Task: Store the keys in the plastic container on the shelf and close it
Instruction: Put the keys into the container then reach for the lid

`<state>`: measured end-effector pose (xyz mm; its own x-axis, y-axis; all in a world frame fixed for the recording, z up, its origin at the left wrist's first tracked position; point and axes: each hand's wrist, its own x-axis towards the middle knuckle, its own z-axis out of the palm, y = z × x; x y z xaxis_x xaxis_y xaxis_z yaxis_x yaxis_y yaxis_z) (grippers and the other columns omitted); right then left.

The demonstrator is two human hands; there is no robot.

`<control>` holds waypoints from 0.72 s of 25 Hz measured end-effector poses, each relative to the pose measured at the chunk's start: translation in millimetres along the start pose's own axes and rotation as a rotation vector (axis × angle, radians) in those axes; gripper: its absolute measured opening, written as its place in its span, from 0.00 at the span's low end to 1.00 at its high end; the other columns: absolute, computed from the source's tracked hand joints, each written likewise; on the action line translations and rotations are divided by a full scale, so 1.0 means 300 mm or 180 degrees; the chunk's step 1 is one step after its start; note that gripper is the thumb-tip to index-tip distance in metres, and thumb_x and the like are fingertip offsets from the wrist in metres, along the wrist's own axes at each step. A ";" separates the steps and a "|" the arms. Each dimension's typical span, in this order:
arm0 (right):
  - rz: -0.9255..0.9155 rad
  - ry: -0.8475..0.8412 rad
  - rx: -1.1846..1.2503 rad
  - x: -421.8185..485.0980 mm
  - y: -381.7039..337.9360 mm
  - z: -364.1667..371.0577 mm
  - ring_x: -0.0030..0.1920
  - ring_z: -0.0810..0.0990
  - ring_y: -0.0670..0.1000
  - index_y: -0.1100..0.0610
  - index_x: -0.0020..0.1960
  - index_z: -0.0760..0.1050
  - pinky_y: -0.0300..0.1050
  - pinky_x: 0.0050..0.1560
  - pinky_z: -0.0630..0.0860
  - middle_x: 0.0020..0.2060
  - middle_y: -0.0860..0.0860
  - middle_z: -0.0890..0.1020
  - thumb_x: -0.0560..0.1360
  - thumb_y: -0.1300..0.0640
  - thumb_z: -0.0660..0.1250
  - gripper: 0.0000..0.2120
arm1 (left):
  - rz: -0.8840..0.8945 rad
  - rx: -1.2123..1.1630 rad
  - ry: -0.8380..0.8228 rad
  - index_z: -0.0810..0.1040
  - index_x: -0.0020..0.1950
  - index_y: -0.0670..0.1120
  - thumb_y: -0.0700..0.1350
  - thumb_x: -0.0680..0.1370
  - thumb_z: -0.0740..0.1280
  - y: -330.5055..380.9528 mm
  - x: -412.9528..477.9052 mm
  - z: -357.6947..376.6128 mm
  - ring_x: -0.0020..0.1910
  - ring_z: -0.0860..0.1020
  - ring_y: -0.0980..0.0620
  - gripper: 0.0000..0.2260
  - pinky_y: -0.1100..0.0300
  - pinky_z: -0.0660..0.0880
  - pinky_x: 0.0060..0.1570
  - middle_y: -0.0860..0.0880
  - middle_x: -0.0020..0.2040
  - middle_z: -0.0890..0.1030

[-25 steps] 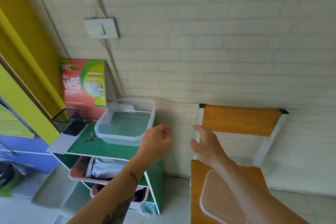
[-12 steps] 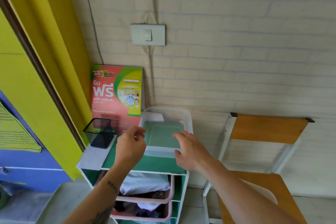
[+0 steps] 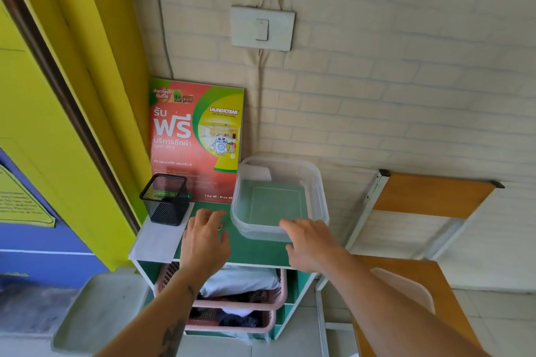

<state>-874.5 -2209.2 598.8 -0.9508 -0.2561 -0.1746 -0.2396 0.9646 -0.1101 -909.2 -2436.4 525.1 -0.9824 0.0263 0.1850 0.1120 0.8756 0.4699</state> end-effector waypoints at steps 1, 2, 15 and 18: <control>0.0009 0.0009 -0.0011 0.009 0.002 0.001 0.43 0.74 0.54 0.51 0.53 0.68 0.52 0.49 0.68 0.44 0.50 0.76 0.75 0.58 0.64 0.09 | -0.0033 0.0146 -0.0171 0.75 0.65 0.49 0.45 0.72 0.67 0.000 0.001 0.007 0.57 0.73 0.44 0.20 0.47 0.76 0.56 0.46 0.60 0.74; 0.0025 0.0005 -0.0024 0.018 0.003 0.004 0.43 0.74 0.54 0.51 0.52 0.68 0.51 0.47 0.67 0.43 0.50 0.77 0.75 0.58 0.64 0.09 | -0.0056 0.0262 -0.0322 0.73 0.67 0.50 0.45 0.72 0.67 -0.002 0.003 0.013 0.60 0.72 0.43 0.22 0.47 0.75 0.59 0.46 0.63 0.73; 0.0244 0.0382 -0.0121 0.058 -0.003 0.058 0.36 0.78 0.50 0.51 0.48 0.74 0.47 0.43 0.76 0.36 0.48 0.79 0.73 0.62 0.69 0.08 | -0.0068 0.0103 -0.0864 0.76 0.48 0.46 0.33 0.71 0.64 -0.014 0.077 -0.005 0.40 0.73 0.49 0.10 0.55 0.77 0.41 0.48 0.49 0.71; 0.0233 0.0413 -0.0147 0.057 -0.005 0.061 0.37 0.78 0.49 0.51 0.48 0.74 0.47 0.44 0.77 0.36 0.47 0.79 0.73 0.61 0.70 0.08 | -0.0597 -0.0620 -0.0647 0.80 0.51 0.46 0.32 0.71 0.64 -0.013 0.082 -0.011 0.43 0.77 0.47 0.14 0.54 0.79 0.45 0.46 0.52 0.76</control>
<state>-886.9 -2216.2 578.0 -0.9827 -0.1776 -0.0523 -0.1747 0.9830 -0.0561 -933.2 -2440.8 530.8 -0.9961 -0.0136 -0.0869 -0.0662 0.7663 0.6391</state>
